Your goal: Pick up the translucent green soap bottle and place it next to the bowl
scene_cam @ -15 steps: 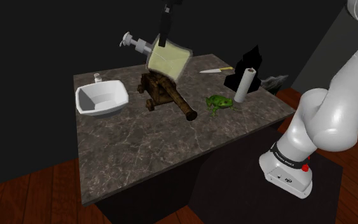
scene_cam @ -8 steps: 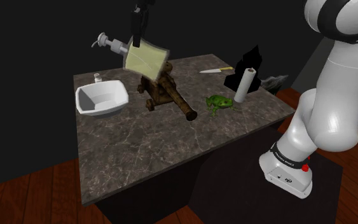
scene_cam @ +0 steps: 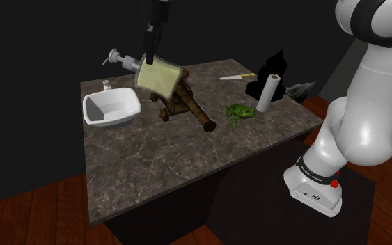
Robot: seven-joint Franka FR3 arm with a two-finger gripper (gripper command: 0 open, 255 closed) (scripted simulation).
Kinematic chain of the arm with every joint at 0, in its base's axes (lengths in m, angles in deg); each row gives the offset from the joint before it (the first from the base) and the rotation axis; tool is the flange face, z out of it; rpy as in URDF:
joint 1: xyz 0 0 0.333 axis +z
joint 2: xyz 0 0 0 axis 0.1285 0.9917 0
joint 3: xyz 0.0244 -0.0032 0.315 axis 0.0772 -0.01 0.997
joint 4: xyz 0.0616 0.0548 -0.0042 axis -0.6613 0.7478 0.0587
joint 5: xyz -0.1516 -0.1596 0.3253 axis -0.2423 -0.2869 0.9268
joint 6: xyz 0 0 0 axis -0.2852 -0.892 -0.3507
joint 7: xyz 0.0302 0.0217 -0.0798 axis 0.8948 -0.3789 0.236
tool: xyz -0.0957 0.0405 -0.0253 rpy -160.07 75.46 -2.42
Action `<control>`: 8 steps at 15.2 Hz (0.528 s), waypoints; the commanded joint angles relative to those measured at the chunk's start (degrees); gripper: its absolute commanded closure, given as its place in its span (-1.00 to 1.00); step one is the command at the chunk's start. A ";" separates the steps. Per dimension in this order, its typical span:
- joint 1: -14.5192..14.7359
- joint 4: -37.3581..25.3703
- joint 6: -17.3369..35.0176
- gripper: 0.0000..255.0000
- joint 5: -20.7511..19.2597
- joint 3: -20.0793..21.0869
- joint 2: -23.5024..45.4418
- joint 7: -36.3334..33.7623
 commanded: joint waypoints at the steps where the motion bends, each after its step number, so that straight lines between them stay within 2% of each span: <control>1: 0.05 1.78 1.62 1.00 0.04 0.03 -0.22 0.14; 8: 0.12 7.77 7.13 1.00 0.24 0.07 -0.66 0.83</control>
